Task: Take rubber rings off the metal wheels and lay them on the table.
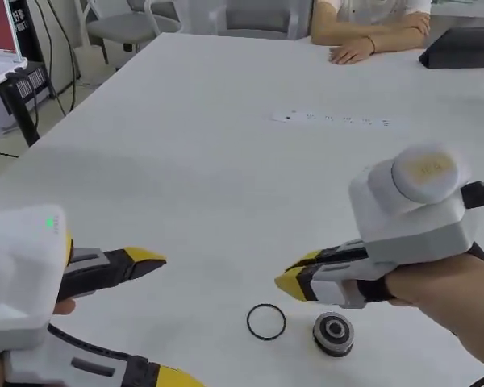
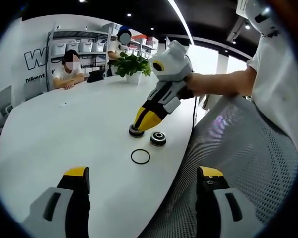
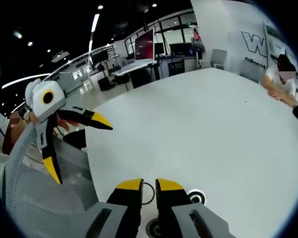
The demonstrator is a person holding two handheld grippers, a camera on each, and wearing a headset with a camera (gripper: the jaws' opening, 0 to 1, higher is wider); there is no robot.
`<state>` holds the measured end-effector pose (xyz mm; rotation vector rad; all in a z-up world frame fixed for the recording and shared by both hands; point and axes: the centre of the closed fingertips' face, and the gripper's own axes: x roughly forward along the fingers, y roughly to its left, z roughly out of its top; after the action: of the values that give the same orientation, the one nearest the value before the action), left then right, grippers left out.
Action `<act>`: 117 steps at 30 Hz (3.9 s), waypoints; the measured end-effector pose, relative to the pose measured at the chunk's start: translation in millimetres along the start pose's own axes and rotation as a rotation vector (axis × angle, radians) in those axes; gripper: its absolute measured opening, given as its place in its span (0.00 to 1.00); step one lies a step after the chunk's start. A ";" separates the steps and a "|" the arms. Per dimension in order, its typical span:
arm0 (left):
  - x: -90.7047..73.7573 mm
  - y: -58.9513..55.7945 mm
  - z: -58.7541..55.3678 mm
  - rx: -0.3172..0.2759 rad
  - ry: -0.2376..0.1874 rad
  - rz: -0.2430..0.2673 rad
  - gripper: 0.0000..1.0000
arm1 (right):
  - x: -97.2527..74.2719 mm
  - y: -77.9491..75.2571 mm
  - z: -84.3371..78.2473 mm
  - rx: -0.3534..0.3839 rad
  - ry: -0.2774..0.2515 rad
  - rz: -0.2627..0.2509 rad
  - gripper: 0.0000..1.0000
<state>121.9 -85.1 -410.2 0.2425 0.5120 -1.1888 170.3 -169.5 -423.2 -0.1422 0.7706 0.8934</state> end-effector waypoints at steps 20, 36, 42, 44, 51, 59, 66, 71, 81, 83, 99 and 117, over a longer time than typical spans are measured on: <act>1.3 -3.9 -0.8 0.009 0.008 -0.017 0.87 | -55.4 -5.1 38.4 0.017 -0.150 0.008 0.14; 1.4 -5.1 2.5 -0.002 -0.010 -0.025 0.88 | -90.1 -24.3 27.0 0.005 -0.205 -0.009 0.27; 1.6 -6.7 4.4 -0.006 -0.019 -0.035 0.88 | -92.1 -29.3 10.6 0.018 -0.184 -0.009 0.30; 1.3 -6.7 5.2 -0.001 -0.020 -0.035 0.88 | -91.3 -31.0 5.4 0.022 -0.176 -0.010 0.31; -2.4 -8.0 13.9 0.007 -0.041 -0.043 0.90 | -80.1 -31.1 -16.6 0.051 -0.167 0.019 0.39; -10.3 -7.6 32.1 0.050 -0.052 -0.050 0.90 | -65.0 -25.5 -38.8 0.018 -0.120 0.050 0.45; -11.7 -6.9 54.0 0.105 -0.058 -0.056 0.91 | -55.5 -19.8 -56.5 -0.029 -0.057 0.073 0.45; -8.4 -15.1 79.0 0.146 -0.101 -0.092 0.92 | -48.2 -13.7 -66.7 -0.053 -0.015 0.100 0.47; 10.7 -27.5 109.5 0.251 -0.114 -0.155 0.89 | -39.1 -9.8 -79.8 -0.076 0.031 0.121 0.47; 15.1 -29.9 113.8 0.265 -0.124 -0.168 0.88 | -38.1 -9.7 -81.0 -0.080 0.036 0.120 0.46; 73.2 -50.2 136.1 0.330 -0.185 -0.277 0.78 | -31.8 -12.6 -91.7 -0.125 0.059 0.110 0.36; 129.7 -49.2 87.9 0.410 -0.061 -0.314 0.53 | -29.2 -12.1 -93.8 -0.108 0.060 0.113 0.31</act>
<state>134.3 -248.2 -395.3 0.4874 0.2517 -1.6006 117.0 -235.2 -474.6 -0.2229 0.7928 1.0423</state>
